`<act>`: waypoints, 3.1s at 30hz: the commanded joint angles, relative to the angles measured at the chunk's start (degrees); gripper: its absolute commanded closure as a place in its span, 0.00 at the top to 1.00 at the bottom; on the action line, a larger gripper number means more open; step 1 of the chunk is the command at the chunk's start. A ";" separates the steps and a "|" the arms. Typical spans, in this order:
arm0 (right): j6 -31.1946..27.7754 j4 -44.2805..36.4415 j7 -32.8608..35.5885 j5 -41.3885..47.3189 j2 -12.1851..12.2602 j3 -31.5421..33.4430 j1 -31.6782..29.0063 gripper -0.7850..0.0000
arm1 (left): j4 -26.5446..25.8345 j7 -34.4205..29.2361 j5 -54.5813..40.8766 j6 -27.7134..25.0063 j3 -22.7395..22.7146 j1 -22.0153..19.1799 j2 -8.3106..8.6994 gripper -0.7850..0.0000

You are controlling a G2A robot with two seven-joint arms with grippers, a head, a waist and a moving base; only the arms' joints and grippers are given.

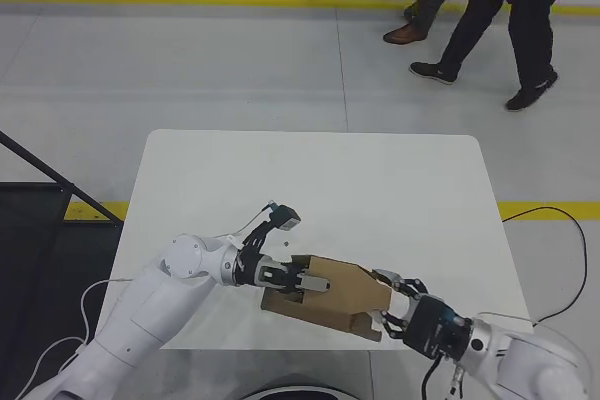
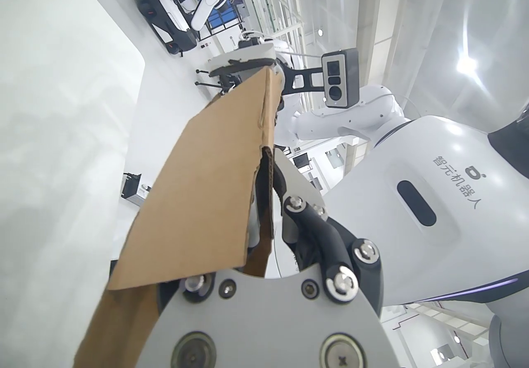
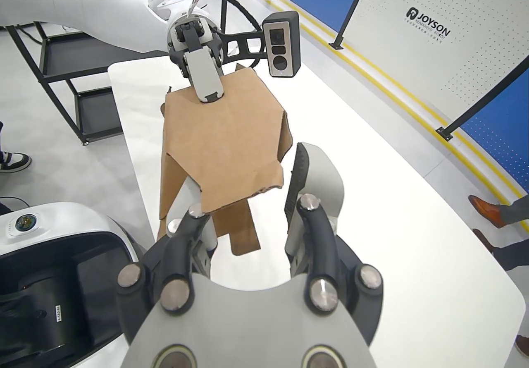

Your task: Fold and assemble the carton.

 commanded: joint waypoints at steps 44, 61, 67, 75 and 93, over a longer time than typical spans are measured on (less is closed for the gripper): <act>-4.84 -0.55 5.68 1.58 0.65 -0.19 0.88 0.52 | -0.41 -0.23 1.43 0.23 -0.21 0.03 -0.27 0.00; -2.80 -0.43 6.29 1.59 0.66 -1.72 2.22 0.46 | -0.43 -0.55 1.57 0.55 0.01 0.06 -0.32 0.00; -3.44 -0.51 6.93 1.53 0.75 -2.02 2.23 0.45 | -0.59 -0.45 1.62 0.45 -0.10 0.20 -0.25 0.00; -4.18 -0.26 8.97 1.92 0.83 -3.61 3.53 0.44 | -0.67 -0.40 1.63 0.40 -0.08 0.26 -0.20 0.00; -2.09 0.54 10.69 3.34 0.65 -7.26 6.87 0.43 | -0.31 -0.49 1.70 0.49 0.62 -0.20 -0.31 0.00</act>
